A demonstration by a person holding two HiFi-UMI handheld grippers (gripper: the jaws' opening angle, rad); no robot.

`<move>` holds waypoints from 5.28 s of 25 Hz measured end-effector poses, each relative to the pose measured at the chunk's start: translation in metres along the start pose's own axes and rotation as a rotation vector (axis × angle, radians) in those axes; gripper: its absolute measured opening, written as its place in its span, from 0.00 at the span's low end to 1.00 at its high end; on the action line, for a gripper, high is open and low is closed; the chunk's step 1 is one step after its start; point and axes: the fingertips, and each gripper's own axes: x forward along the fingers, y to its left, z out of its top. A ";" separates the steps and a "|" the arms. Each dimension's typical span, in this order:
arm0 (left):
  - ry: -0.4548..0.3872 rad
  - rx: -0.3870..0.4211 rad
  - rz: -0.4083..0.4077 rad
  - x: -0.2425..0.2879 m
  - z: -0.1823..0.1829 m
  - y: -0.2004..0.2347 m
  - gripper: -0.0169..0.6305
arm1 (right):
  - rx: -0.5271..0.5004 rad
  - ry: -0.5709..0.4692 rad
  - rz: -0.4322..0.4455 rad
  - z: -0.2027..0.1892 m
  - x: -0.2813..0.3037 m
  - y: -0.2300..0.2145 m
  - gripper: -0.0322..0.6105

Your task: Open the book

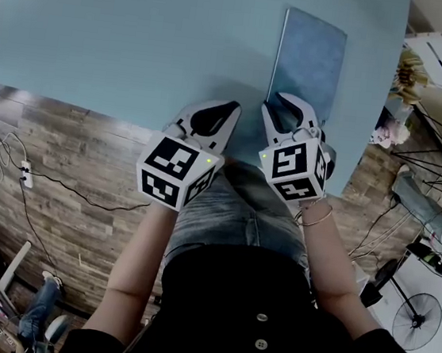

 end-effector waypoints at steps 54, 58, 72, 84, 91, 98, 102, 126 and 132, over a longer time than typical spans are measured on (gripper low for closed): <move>0.033 0.161 -0.090 0.005 0.041 -0.032 0.05 | 0.254 -0.156 0.011 0.023 -0.055 -0.018 0.06; 0.021 0.179 -0.079 0.010 0.049 -0.039 0.05 | 0.258 -0.188 0.015 0.022 -0.066 -0.024 0.06; 0.032 0.261 -0.108 0.029 0.064 -0.072 0.05 | 0.302 -0.276 0.007 0.021 -0.105 -0.050 0.06; 0.062 0.293 -0.153 0.048 0.067 -0.095 0.05 | 0.385 -0.326 -0.033 0.007 -0.132 -0.075 0.06; 0.068 0.298 -0.178 0.066 0.072 -0.112 0.05 | 0.443 -0.344 -0.065 -0.013 -0.145 -0.095 0.06; 0.078 0.315 -0.210 0.083 0.070 -0.135 0.05 | 0.496 -0.337 -0.118 -0.043 -0.161 -0.118 0.06; 0.092 0.320 -0.223 0.091 0.066 -0.144 0.05 | 0.527 -0.318 -0.151 -0.064 -0.164 -0.131 0.06; 0.169 0.307 -0.222 0.130 0.040 -0.173 0.05 | 0.598 -0.195 -0.167 -0.152 -0.155 -0.159 0.06; 0.188 0.292 -0.201 0.135 0.035 -0.171 0.05 | 0.575 -0.149 -0.157 -0.166 -0.146 -0.160 0.06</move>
